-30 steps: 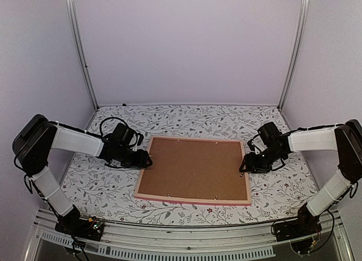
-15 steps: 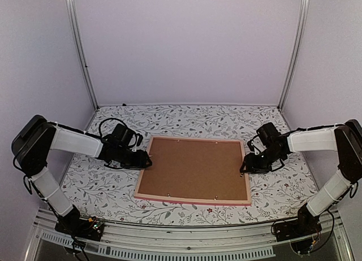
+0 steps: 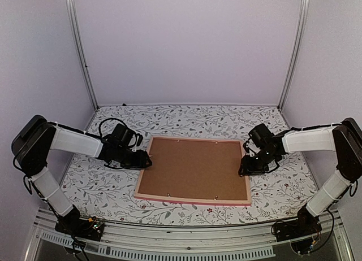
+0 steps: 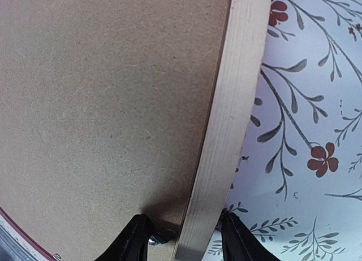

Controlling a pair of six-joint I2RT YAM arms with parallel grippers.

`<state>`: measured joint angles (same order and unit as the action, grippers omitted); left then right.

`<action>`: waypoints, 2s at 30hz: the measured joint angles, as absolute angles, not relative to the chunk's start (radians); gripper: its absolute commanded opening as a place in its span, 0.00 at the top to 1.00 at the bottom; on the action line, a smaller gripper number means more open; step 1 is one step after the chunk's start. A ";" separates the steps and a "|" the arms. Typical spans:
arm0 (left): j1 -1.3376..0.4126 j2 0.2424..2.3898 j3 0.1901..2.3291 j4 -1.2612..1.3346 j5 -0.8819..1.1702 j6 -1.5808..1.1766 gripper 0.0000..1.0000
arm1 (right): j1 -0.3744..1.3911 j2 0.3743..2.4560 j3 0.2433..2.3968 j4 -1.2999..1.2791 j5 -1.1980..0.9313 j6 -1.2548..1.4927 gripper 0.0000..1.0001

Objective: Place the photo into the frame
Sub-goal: Press the fastener onto the backboard.

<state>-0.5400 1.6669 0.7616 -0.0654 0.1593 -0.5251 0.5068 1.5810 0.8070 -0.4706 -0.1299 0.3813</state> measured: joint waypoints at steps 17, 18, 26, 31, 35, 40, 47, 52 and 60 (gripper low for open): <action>-0.540 1.663 0.757 -0.066 0.155 -0.525 0.41 | 0.509 1.581 0.815 -0.483 -0.133 0.385 0.73; -0.540 1.662 0.756 -0.066 0.154 -0.525 0.41 | 0.508 1.581 0.815 -0.484 -0.134 0.385 0.74; -0.540 1.658 0.752 -0.068 0.147 -0.525 0.41 | 0.501 1.579 0.816 -0.487 -0.146 0.378 0.76; -0.540 1.650 0.748 -0.075 0.145 -0.525 0.42 | 0.500 1.579 0.814 -0.486 -0.184 0.368 0.77; -0.540 1.649 0.746 -0.078 0.141 -0.525 0.42 | 0.499 1.580 0.810 -0.486 -0.215 0.359 0.75; -0.540 1.647 0.746 -0.081 0.137 -0.525 0.42 | 0.499 1.585 0.810 -0.485 -0.237 0.352 0.69; -0.540 1.635 0.744 -0.093 0.125 -0.525 0.41 | 0.497 1.591 0.810 -0.485 -0.258 0.347 0.63; -0.540 1.623 0.743 -0.096 0.121 -0.525 0.41 | 0.494 1.592 0.810 -0.486 -0.265 0.344 0.66; -0.540 1.616 0.743 -0.104 0.118 -0.525 0.41 | 0.488 1.593 0.810 -0.488 -0.273 0.334 0.71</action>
